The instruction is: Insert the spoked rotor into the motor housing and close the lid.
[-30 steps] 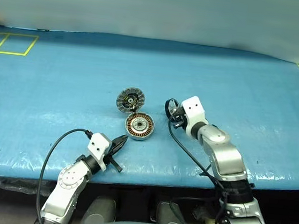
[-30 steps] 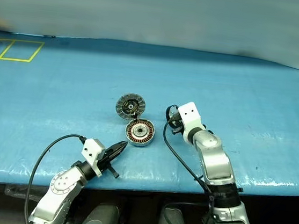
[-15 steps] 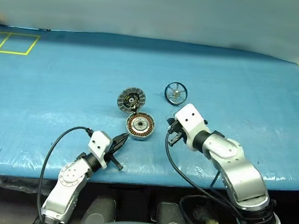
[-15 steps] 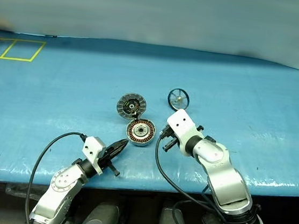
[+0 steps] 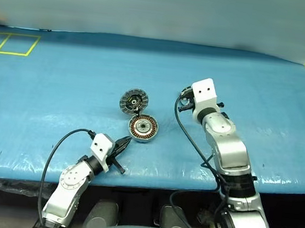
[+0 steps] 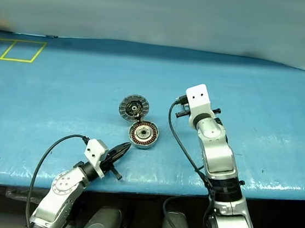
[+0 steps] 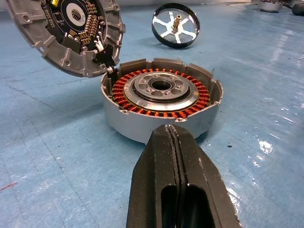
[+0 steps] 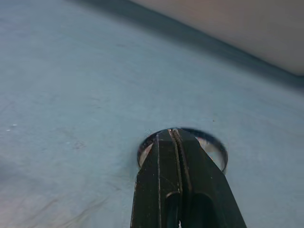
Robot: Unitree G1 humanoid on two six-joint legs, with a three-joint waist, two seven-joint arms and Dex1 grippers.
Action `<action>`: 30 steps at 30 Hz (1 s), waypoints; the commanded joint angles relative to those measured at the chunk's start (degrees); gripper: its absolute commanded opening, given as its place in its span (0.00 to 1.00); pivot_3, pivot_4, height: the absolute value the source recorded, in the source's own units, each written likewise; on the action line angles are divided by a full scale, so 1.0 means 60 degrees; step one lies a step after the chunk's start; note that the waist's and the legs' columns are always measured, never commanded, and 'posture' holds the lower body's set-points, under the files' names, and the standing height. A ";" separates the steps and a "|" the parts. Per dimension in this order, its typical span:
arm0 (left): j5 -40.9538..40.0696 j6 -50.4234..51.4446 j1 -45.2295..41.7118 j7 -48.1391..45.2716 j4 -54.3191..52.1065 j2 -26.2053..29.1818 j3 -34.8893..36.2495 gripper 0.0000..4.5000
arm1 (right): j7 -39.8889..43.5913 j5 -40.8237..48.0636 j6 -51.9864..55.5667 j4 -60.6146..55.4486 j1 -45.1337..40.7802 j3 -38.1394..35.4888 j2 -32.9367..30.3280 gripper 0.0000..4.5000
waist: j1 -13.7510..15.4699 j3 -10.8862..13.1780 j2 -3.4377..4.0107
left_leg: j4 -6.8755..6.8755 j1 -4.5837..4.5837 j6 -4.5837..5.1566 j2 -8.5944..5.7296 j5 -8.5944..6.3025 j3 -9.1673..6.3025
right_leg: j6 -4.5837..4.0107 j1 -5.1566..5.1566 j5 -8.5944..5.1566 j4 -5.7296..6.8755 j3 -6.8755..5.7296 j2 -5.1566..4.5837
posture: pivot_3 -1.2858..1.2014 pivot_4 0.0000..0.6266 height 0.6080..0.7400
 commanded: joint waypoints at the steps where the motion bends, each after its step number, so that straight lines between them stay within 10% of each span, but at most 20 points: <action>1: 0.0057 -0.0173 -0.0073 0.0013 -0.0077 -0.0018 -0.0010 0.00 | -0.0284 -0.0191 -0.1773 0.2157 -0.0836 -0.0174 0.0102 0.01 | -0.0026 0.0000 0.0001 | -0.0003 0.0000 0.0000 0.0002 0.0000 0.0007 | 0.0000 -0.0003 0.0000 0.0000 0.0004 0.0001 | 0.52 0.24 1.00; 12: 0.0087 -0.0157 0.0110 0.0289 -0.0271 -0.0030 0.0073 0.00 | 0.0037 -0.0128 -0.2479 0.5859 -0.1883 -0.0219 0.0290 0.01 | -0.0011 0.0002 0.0004 | -0.0010 0.0003 0.0044 0.0010 -0.0025 0.0028 | -0.0003 -0.0007 0.0001 0.0000 0.0055 -0.0014 | 0.52 0.24 1.00; 30: 0.0061 -0.0139 0.0097 0.0225 -0.0189 -0.0053 -0.0025 0.00 | 0.1444 0.1295 0.3259 -0.1567 0.1238 0.0183 0.0783 0.01 | -0.0008 -0.0011 0.0023 | -0.0002 0.0013 0.0054 0.0020 -0.0031 0.0027 | -0.0001 -0.0003 0.0000 0.0006 0.0058 -0.0015 | 0.52 0.24 1.00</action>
